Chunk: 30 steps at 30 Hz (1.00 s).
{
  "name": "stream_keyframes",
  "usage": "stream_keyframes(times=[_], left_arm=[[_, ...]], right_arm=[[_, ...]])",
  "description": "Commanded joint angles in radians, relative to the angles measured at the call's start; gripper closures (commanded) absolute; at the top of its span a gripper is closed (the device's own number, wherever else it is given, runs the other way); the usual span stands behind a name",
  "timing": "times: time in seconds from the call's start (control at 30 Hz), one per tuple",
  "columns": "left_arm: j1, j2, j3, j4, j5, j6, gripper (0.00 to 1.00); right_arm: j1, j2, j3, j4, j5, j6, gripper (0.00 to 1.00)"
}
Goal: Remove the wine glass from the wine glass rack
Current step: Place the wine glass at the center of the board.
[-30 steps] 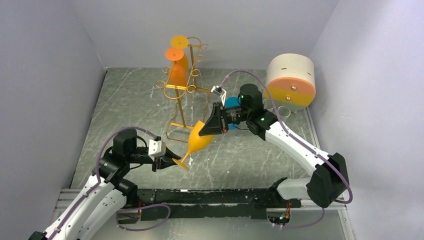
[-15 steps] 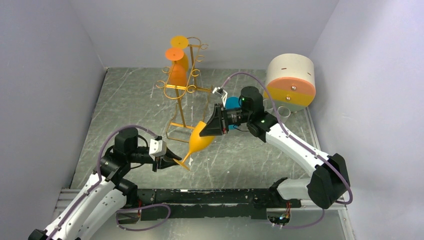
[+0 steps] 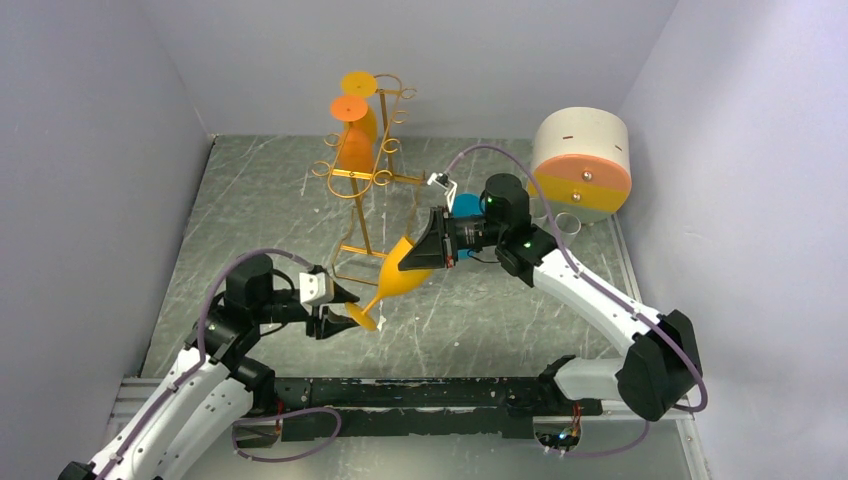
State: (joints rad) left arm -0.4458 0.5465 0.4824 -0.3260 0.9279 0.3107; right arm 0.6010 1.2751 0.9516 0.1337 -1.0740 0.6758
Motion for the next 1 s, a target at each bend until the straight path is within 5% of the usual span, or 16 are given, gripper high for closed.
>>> stream_keyframes(times=[0.0, 0.23, 0.47, 0.63, 0.83, 0.97], left_arm=[[0.004, -0.038, 0.020, 0.033, -0.026, -0.014, 0.44], [0.005, -0.091, 0.012, 0.056, -0.010, -0.040, 0.23], [0.006, -0.107, 0.015, 0.072, -0.089, -0.090, 0.20], [0.006, -0.119, 0.015, 0.110, -0.321, -0.227, 0.13], [0.009, -0.134, 0.054, 0.037, -0.900, -0.448, 0.04], [0.011, -0.161, 0.068, 0.003, -1.149, -0.542, 0.00]], right_arm=[[-0.008, -0.050, 0.000, -0.114, 0.162, -0.109, 1.00], [-0.009, -0.098, -0.033, -0.150, 0.295, -0.132, 1.00], [-0.009, -0.114, -0.034, -0.244, 0.401, -0.163, 1.00], [0.001, -0.144, -0.018, -0.351, 0.517, -0.211, 1.00], [0.035, -0.192, -0.008, -0.514, 0.852, -0.271, 1.00], [0.051, -0.216, -0.007, -0.607, 1.015, -0.279, 1.00]])
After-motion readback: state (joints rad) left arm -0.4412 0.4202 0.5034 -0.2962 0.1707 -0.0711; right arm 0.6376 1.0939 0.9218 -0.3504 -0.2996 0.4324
